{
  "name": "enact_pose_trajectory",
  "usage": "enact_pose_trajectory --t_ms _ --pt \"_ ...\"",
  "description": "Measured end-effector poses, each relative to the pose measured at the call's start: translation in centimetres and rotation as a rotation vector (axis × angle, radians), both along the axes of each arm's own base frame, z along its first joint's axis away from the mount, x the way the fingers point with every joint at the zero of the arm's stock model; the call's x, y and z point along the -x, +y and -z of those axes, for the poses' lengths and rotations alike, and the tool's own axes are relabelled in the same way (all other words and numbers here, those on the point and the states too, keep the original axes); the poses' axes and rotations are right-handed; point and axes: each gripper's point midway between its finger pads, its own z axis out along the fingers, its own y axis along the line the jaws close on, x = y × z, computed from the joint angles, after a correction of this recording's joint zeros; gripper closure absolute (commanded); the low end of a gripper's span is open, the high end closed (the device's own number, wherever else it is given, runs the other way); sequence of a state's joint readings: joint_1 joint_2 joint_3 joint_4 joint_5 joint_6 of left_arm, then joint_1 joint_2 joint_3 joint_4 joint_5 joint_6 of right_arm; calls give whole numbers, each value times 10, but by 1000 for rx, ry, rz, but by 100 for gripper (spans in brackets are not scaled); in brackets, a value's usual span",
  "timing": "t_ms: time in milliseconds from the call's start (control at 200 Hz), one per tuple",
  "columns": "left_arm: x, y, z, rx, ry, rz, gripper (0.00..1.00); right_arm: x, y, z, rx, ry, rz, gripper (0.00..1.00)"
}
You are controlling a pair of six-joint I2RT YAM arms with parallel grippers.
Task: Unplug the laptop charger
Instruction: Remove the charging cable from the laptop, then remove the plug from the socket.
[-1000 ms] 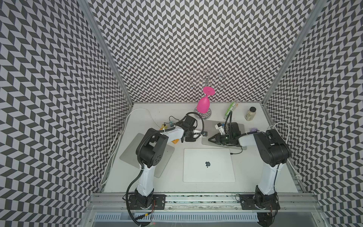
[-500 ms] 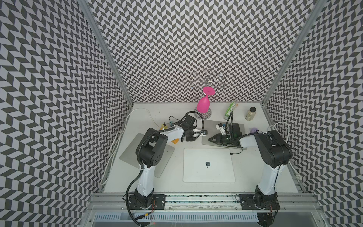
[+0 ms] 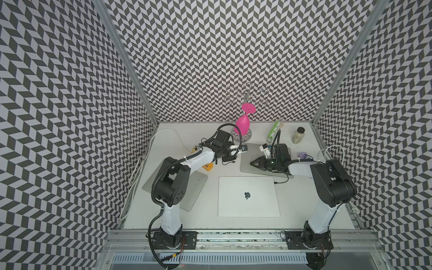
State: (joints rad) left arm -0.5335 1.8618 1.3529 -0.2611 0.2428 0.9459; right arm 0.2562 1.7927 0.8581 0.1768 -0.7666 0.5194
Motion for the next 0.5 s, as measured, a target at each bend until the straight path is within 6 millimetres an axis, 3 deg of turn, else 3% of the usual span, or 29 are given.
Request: enact_pose_trajectory --t_ms 190,501 --pt "-6 26 -65 190 -39 -148 53 0 6 -27 106 -142 12 78" --pt "-21 110 -118 495 54 -574 58 26 74 -81 217 -461 -92 76"
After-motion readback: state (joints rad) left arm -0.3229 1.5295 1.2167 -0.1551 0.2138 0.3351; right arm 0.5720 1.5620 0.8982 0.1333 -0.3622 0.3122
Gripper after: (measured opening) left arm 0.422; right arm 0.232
